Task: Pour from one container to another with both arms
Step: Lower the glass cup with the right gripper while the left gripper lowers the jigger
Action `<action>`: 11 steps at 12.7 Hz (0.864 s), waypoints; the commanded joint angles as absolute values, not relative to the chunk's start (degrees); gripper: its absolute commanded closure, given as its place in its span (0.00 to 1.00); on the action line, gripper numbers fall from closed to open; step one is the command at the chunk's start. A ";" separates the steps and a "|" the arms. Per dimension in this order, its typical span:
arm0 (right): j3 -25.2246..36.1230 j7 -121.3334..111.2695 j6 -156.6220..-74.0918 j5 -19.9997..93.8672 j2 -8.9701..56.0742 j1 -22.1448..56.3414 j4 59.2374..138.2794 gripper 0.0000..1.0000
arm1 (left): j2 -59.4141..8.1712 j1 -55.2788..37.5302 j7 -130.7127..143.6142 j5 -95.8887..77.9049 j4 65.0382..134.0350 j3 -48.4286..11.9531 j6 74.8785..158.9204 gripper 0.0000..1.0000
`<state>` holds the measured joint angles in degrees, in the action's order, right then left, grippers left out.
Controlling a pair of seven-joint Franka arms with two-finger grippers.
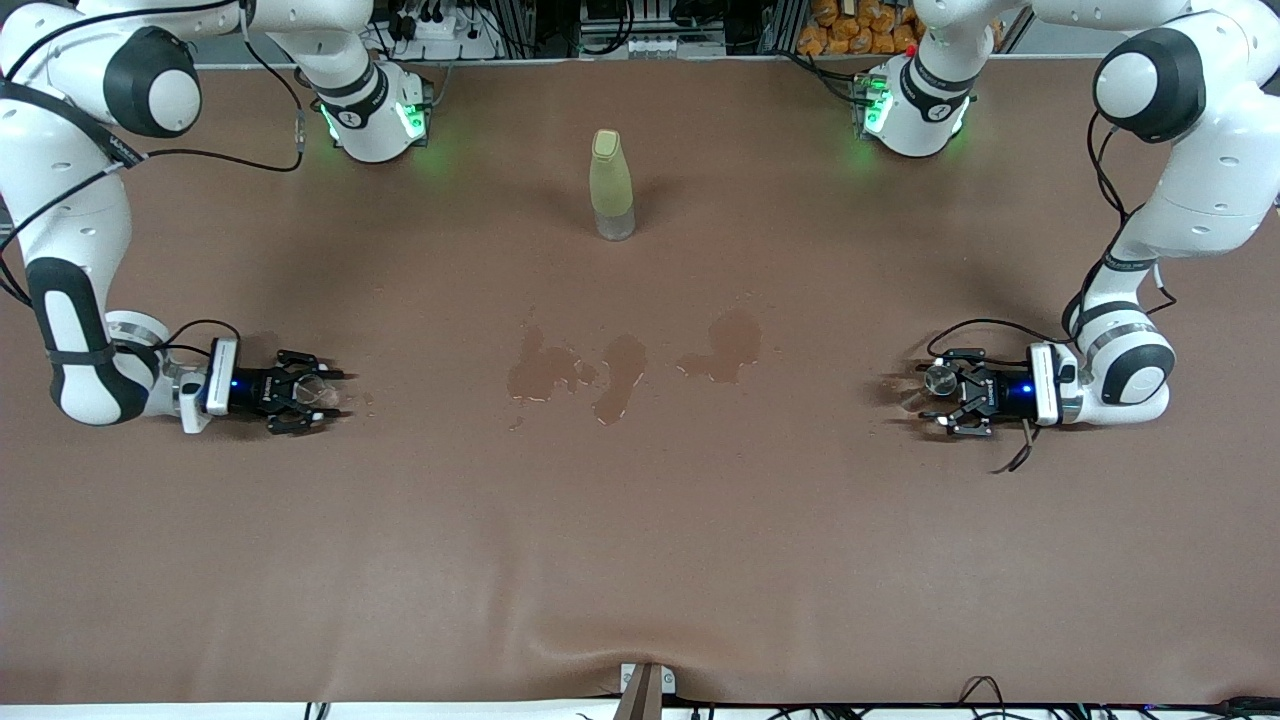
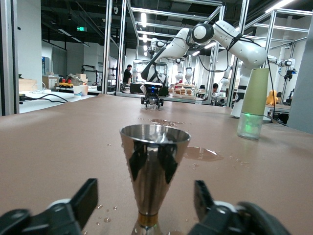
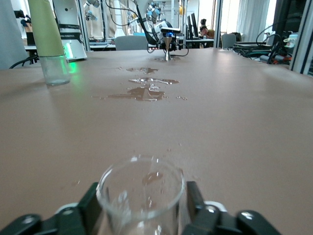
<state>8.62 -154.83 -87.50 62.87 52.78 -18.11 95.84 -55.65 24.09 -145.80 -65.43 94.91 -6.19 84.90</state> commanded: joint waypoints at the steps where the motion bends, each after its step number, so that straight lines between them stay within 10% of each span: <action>1: 10.80 -154.16 -86.84 61.70 51.68 -17.67 95.45 0.07 | -55.02 24.87 -144.76 -65.21 94.83 -6.68 84.20 0.00; 11: 19.60 -123.00 -87.36 42.65 38.08 -17.49 95.27 0.00 | -52.65 27.77 -138.43 -60.64 91.41 -5.89 83.41 0.00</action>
